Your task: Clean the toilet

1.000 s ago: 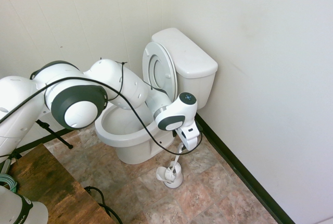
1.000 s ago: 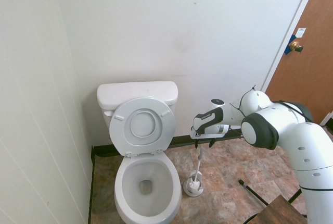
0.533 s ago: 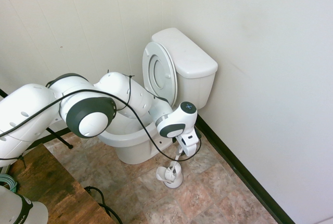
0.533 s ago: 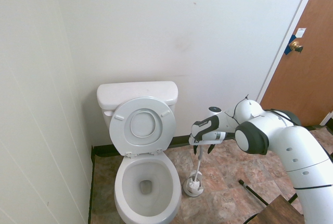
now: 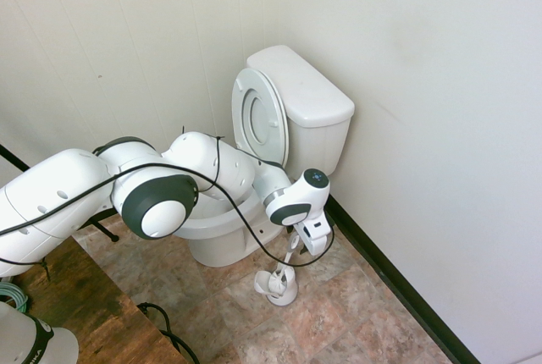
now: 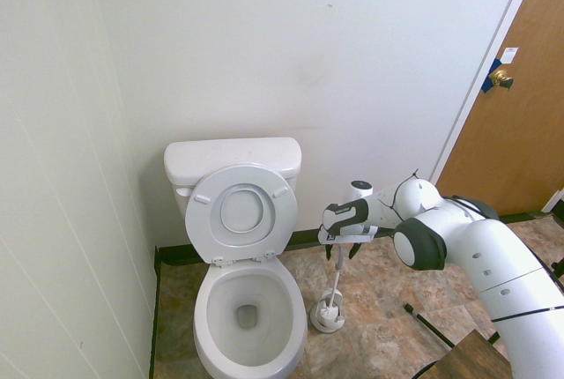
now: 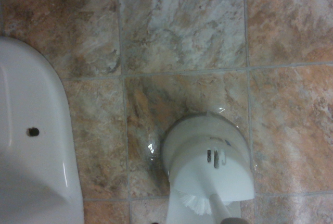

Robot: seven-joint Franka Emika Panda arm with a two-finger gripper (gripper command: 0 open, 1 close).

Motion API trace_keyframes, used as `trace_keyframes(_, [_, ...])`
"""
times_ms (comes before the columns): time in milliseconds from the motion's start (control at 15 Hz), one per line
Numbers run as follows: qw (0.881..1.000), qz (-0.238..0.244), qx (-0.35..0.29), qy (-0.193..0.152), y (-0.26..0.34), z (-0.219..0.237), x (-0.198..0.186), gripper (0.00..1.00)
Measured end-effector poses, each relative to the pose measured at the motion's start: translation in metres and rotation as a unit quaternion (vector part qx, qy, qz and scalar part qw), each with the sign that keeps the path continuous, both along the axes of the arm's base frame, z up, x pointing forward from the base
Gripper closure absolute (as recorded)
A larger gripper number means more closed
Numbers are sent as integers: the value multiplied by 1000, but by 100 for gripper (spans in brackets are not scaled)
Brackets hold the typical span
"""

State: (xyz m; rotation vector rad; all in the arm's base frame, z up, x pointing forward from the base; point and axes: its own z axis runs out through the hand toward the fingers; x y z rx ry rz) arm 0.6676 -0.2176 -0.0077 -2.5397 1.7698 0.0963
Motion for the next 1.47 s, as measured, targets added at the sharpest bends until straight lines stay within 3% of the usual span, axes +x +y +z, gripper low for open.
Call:
trace_keyframes(933, [1000,-3,0,-2,0,-2,-8,100])
trace_keyframes(1467, [999,5,-18,-37,12,-3,-70,100])
